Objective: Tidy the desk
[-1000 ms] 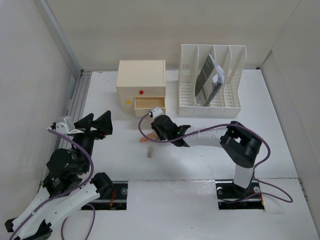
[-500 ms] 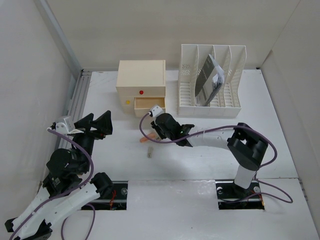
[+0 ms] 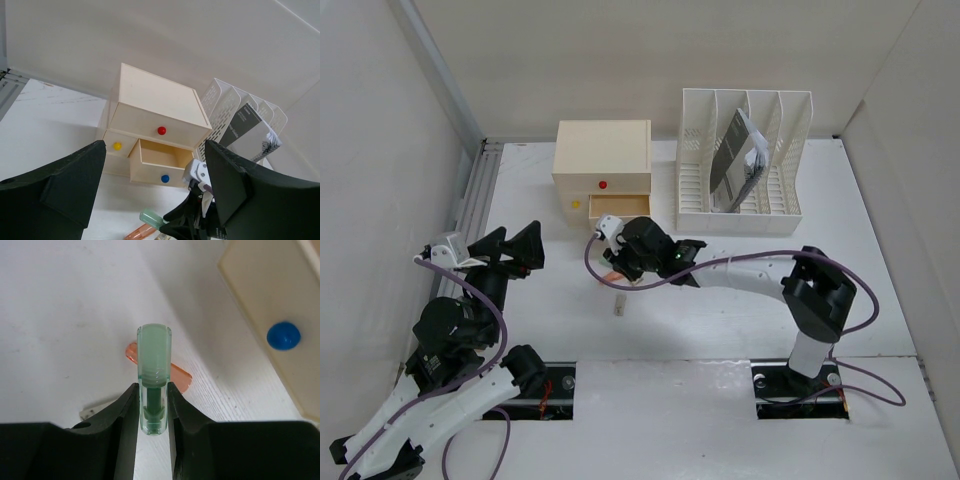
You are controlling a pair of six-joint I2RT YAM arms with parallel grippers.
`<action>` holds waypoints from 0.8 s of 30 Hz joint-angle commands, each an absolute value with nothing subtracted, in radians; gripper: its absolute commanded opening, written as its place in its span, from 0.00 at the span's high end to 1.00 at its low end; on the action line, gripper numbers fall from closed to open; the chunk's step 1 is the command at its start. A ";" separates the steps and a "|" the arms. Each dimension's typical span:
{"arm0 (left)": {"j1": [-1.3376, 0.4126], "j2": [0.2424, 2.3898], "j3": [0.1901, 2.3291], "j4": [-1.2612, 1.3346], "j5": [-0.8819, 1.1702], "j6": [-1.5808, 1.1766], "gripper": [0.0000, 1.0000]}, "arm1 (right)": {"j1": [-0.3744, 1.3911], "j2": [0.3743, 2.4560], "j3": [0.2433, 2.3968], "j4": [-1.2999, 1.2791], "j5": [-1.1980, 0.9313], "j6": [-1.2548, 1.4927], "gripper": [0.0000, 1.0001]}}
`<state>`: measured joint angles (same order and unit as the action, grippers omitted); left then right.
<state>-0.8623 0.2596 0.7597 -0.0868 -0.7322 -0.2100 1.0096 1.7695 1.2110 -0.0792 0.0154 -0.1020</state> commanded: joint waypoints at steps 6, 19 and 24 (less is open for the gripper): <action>-0.865 0.278 0.756 -0.041 -0.749 -0.193 0.22 | 1.019 1.712 1.331 -0.124 -0.094 -0.190 0.92; -0.865 0.287 0.756 -0.041 -0.758 -0.193 0.22 | 1.019 1.712 1.477 -0.187 -0.040 -0.262 0.93; -0.865 0.287 0.756 -0.041 -0.758 -0.193 0.22 | 1.019 1.721 1.531 -0.208 0.002 -0.284 0.93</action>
<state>-0.8623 0.2783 0.7597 -0.0864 -0.7441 -0.2100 1.0096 1.7523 1.4631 -0.2024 -0.0334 -0.2581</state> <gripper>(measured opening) 0.775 0.079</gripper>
